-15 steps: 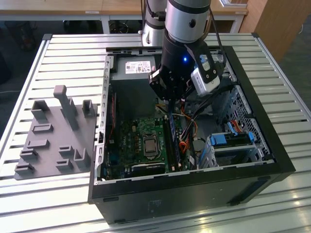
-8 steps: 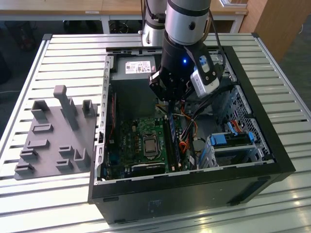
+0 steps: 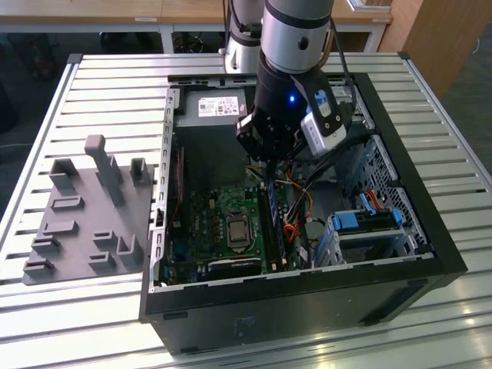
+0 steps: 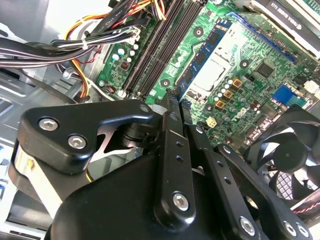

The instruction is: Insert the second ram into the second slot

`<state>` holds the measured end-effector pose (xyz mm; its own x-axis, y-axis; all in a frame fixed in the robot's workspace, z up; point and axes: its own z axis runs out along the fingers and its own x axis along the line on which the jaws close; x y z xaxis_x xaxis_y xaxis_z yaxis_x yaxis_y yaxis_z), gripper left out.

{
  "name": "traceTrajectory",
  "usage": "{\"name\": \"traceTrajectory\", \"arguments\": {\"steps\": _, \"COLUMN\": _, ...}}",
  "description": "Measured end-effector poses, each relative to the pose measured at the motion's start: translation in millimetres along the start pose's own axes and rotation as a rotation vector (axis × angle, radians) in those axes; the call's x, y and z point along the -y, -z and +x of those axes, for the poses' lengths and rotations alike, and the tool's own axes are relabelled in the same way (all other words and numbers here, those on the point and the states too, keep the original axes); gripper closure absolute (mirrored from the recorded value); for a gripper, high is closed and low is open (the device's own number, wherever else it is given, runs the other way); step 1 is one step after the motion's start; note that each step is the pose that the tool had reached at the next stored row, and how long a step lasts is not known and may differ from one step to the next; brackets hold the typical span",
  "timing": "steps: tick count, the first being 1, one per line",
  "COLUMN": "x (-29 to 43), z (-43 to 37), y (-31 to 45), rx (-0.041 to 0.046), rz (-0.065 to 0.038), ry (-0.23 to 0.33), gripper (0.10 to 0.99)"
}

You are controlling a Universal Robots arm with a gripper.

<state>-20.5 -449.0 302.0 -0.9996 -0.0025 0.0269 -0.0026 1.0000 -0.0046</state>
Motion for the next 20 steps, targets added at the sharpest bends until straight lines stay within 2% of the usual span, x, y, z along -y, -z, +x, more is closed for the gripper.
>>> {"name": "traceTrajectory", "arguments": {"steps": 20, "x": 0.0, "z": -0.2, "y": -6.6, "rx": 0.0000, "rz": 0.000, "ry": 0.000, "gripper": 0.949}}
